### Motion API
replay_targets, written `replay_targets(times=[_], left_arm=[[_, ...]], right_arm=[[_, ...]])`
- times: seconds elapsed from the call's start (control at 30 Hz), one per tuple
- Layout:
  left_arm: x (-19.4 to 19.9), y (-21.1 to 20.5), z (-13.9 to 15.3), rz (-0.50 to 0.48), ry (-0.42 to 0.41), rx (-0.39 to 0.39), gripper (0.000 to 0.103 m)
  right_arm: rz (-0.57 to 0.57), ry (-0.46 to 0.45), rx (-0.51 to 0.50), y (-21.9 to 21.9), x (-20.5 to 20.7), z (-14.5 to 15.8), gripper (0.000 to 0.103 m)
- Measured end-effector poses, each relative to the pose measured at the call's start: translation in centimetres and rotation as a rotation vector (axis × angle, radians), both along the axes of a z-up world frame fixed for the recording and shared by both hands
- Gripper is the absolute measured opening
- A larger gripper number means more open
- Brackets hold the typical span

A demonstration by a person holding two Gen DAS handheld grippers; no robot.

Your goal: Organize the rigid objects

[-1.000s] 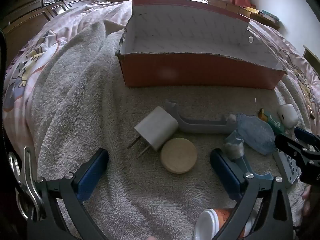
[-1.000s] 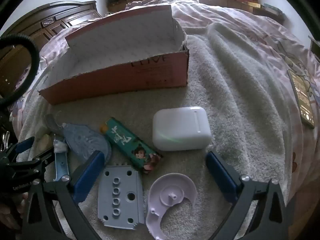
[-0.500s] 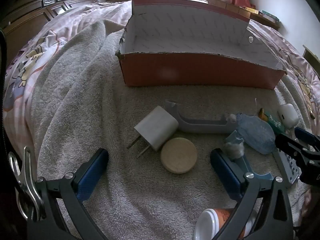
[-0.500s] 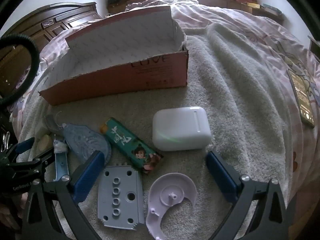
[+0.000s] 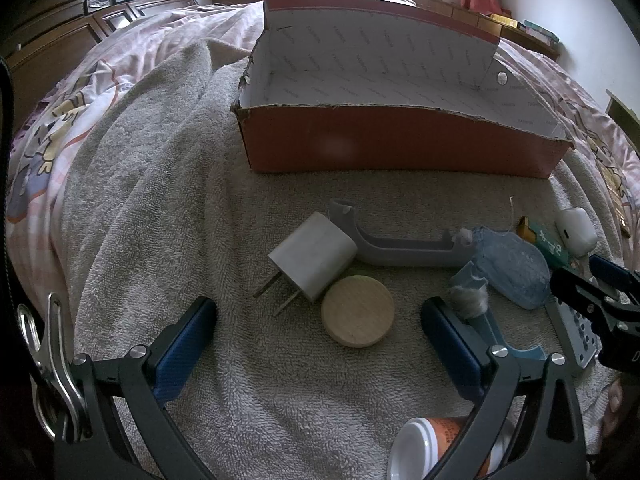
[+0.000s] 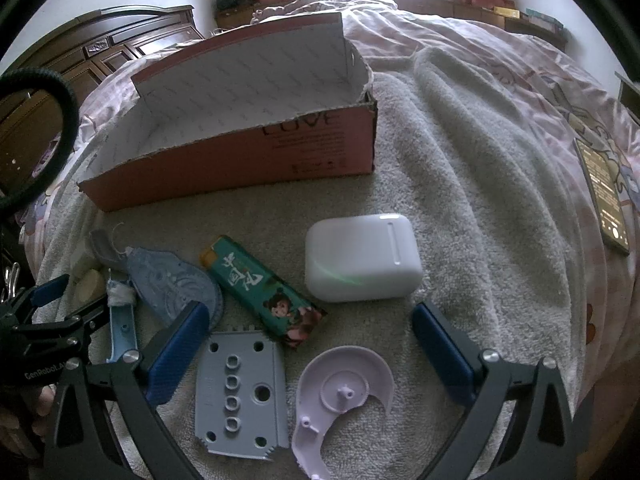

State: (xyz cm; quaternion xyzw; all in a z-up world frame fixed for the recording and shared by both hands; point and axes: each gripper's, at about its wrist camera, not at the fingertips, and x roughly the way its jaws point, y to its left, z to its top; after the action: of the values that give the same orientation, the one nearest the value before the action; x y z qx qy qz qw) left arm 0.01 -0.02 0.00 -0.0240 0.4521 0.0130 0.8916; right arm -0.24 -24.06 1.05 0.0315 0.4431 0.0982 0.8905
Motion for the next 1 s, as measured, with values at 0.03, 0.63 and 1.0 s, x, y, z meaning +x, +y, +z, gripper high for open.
replay_targets(times=[0.03,0.63,1.0], left_arm=[[0.0,0.0,0.0,0.000,0.000,0.000,0.103],[-0.1,-0.1,0.2,0.001,-0.006,0.007,0.103],[-1.0,0.5,1.1,-0.010,-0.026,-0.005,0.090]], right_arm=[[0.000,-0.001,0.001,0.0,0.0,0.0,0.103],[0.003,-0.006,0.001,0.1,-0.1,0.2,0.103],[0.002,-0.006,0.003,0.2,-0.1,0.2,0.103]])
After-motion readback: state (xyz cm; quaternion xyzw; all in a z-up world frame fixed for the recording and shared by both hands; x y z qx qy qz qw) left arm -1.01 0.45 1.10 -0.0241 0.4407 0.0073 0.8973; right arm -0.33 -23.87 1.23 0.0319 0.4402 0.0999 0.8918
